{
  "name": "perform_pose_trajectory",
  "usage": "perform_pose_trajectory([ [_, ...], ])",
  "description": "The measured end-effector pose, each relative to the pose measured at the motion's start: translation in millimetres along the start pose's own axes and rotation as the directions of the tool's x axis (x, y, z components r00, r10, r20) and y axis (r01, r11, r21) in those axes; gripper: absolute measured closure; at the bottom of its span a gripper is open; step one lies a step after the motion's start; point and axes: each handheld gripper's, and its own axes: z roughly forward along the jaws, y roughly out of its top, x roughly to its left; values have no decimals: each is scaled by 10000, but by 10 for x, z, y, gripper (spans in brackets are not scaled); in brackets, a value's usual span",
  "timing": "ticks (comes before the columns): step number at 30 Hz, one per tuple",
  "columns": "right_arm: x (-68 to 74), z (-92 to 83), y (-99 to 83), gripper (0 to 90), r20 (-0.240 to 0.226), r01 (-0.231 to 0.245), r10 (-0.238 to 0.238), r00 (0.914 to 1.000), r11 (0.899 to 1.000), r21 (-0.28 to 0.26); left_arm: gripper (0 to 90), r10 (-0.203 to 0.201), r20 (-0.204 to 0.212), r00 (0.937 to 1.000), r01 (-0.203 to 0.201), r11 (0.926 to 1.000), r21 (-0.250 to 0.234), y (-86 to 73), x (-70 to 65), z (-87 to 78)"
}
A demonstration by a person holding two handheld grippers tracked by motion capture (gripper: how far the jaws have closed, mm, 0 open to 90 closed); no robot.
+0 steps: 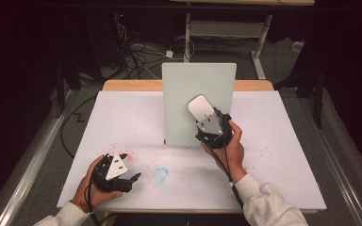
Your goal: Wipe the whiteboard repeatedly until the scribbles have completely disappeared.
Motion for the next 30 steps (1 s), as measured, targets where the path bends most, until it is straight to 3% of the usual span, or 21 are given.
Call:
perform_pose_trajectory([
  [5,44,-13,-112,310,-201,274,-270,9994,9994,202,195,18,17,10000,-18,10000,16,1,-3,1],
  [12,-10,-65,-244,310,-888,4,38,9960,9989,476,194,9,4,10000,-9,10000,-17,1,5,-2],
  [17,-111,-170,-258,310,-1107,-292,310,9934,9994,184,194,-9,8,10000,9,10000,-43,7,13,5],
  [21,-207,-256,-275,311,-1533,-515,511,9869,9987,12,194,-60,26,10000,60,9999,-83,9,32,15],
  [30,-392,-420,-314,310,-1793,-782,720,9812,9966,-277,194,-76,63,10000,77,9999,-131,11,45,17],
])
